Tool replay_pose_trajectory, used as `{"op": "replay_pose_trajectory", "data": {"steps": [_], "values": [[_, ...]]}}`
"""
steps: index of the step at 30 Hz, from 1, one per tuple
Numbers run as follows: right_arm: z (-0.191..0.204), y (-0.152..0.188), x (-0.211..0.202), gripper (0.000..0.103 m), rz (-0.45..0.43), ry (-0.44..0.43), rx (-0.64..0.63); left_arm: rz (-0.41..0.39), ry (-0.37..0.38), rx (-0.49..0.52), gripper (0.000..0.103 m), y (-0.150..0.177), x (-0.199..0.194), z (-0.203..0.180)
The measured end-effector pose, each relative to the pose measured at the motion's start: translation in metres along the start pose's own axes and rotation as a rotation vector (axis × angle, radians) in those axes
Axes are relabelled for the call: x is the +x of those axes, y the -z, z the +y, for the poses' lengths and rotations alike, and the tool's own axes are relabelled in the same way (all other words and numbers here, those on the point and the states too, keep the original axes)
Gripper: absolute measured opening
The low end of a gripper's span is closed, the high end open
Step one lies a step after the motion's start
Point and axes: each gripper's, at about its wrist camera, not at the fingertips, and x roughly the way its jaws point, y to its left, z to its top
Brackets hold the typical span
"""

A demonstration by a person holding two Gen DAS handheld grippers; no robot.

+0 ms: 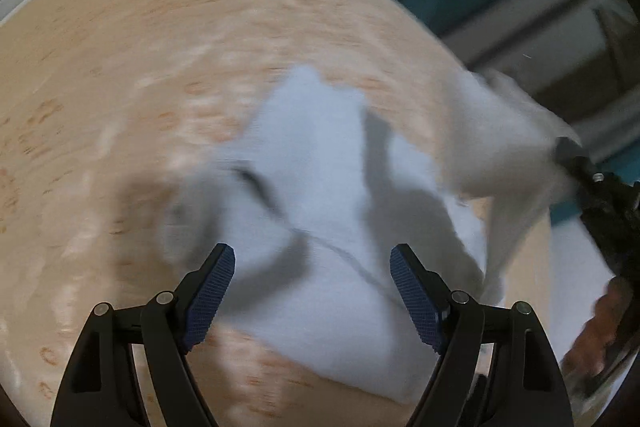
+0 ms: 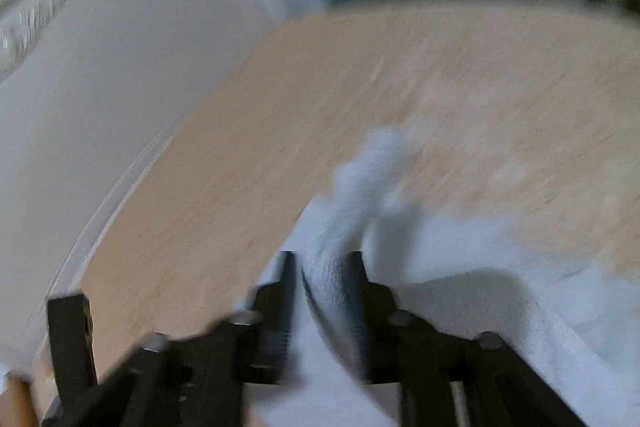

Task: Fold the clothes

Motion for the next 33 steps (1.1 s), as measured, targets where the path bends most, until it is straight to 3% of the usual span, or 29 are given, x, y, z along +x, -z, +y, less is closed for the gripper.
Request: {"op": "replay_pose_trajectory", "data": {"steps": [1, 4, 6, 8, 11, 12, 15, 18, 21, 22, 24, 30, 33], "values": [[0.0, 0.004, 0.024, 0.031, 0.082, 0.01, 0.032, 0.007, -0.018, -0.018, 0.082, -0.003, 0.003, 0.01], [-0.02, 0.022, 0.028, 0.031, 0.113, -0.015, 0.07, 0.02, -0.028, -0.028, 0.082, -0.01, 0.008, 0.025], [-0.041, 0.042, 0.003, 0.035, 0.079, 0.047, 0.067, 0.021, -0.02, -0.01, 0.082, -0.017, 0.01, 0.025], [-0.06, 0.075, -0.036, 0.047, 0.036, 0.167, 0.087, 0.025, -0.013, 0.028, 0.082, -0.025, 0.018, 0.014], [-0.097, 0.114, -0.067, 0.05, 0.071, 0.329, 0.136, 0.051, -0.011, 0.073, 0.082, -0.038, 0.035, -0.01], [-0.108, 0.126, -0.074, 0.05, 0.092, 0.345, 0.156, 0.061, -0.017, 0.082, 0.082, -0.042, 0.042, -0.018], [-0.125, 0.159, -0.092, 0.05, 0.129, 0.348, 0.212, 0.087, -0.075, 0.073, 0.082, -0.056, 0.064, -0.033], [-0.12, 0.17, -0.09, 0.05, 0.121, 0.315, 0.219, 0.134, -0.124, 0.079, 0.082, -0.066, 0.087, -0.044], [-0.108, 0.178, -0.07, 0.049, 0.168, 0.389, 0.161, 0.129, -0.183, 0.119, 0.082, -0.068, 0.1, -0.053], [-0.104, 0.181, -0.063, 0.04, 0.183, 0.413, 0.141, 0.128, -0.207, 0.13, 0.082, -0.068, 0.104, -0.054], [-0.108, 0.189, -0.047, 0.034, 0.238, 0.46, 0.137, 0.134, -0.262, 0.127, 0.082, -0.071, 0.115, -0.048], [-0.108, 0.2, -0.063, 0.034, 0.264, 0.435, 0.174, 0.13, -0.216, 0.115, 0.082, -0.068, 0.107, -0.033], [-0.116, 0.208, -0.09, 0.051, 0.226, 0.378, 0.285, 0.132, -0.128, 0.096, 0.082, -0.051, 0.073, -0.028]]}}
